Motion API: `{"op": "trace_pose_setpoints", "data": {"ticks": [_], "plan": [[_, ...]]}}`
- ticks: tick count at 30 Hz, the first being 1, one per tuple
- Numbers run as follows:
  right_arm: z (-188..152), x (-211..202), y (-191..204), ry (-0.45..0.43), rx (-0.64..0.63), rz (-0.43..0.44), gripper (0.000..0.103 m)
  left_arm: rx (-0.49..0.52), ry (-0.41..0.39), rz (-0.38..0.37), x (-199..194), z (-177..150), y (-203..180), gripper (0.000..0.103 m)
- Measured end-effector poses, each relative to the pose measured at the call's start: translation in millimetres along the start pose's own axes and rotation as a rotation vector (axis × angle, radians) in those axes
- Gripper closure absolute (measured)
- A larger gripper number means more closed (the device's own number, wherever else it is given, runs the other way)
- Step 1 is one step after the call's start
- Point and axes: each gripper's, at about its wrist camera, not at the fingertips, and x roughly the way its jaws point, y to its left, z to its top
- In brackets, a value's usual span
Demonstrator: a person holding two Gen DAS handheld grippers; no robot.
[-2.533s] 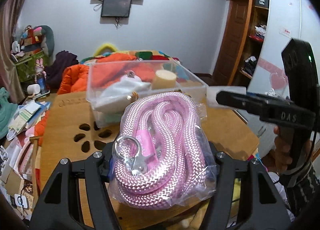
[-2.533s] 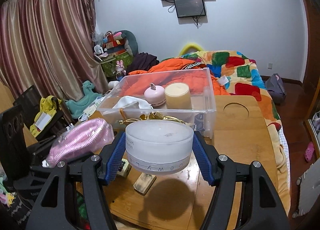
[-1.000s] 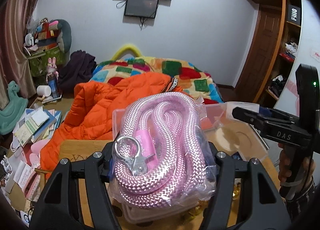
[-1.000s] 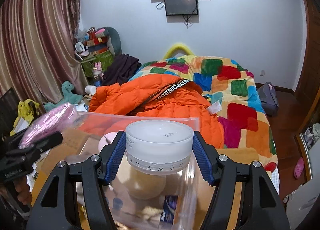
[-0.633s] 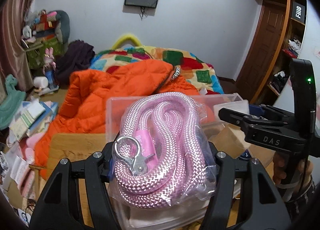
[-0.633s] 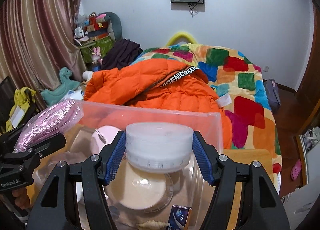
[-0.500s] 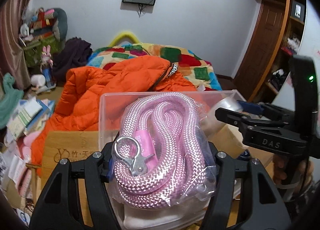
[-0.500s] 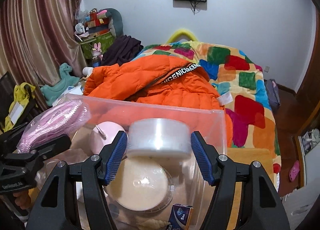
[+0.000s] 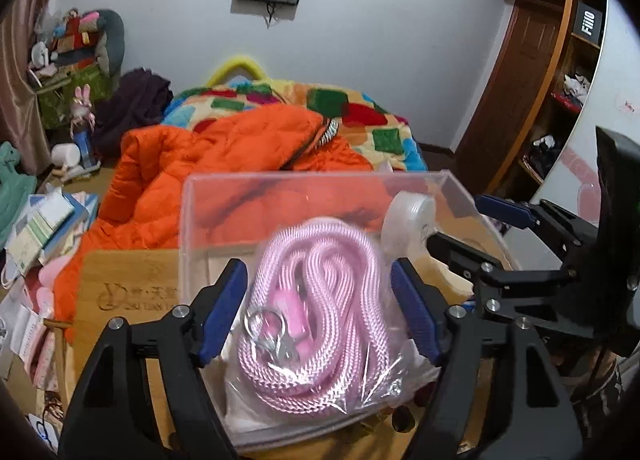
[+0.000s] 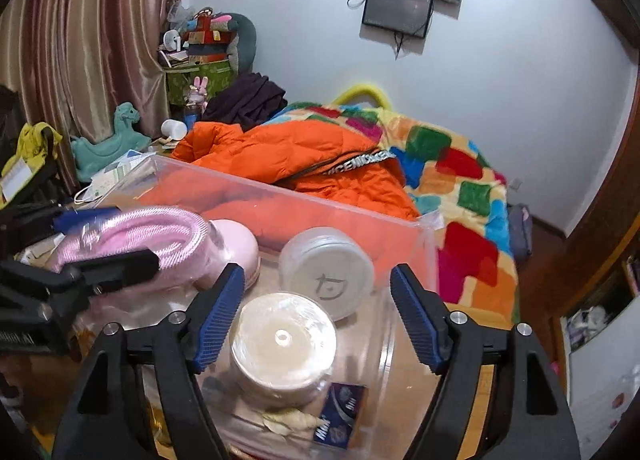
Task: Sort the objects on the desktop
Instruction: 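Open both grippers to release the rope and container into the box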
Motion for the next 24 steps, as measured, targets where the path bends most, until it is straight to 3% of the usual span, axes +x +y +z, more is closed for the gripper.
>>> {"op": "trace_pose_setpoints", "data": {"ticks": [7, 24], "plan": [[-6, -33, -7, -0.034, 0.018, -0.009, 0.025, 0.028, -0.061, -0.001, -31, 3, -11, 0.010], [-54, -113, -12, -0.082, 0.110, 0.031, 0.018, 0.058, -0.165, 0.072, -106, -34, -28, 0.004]]}}
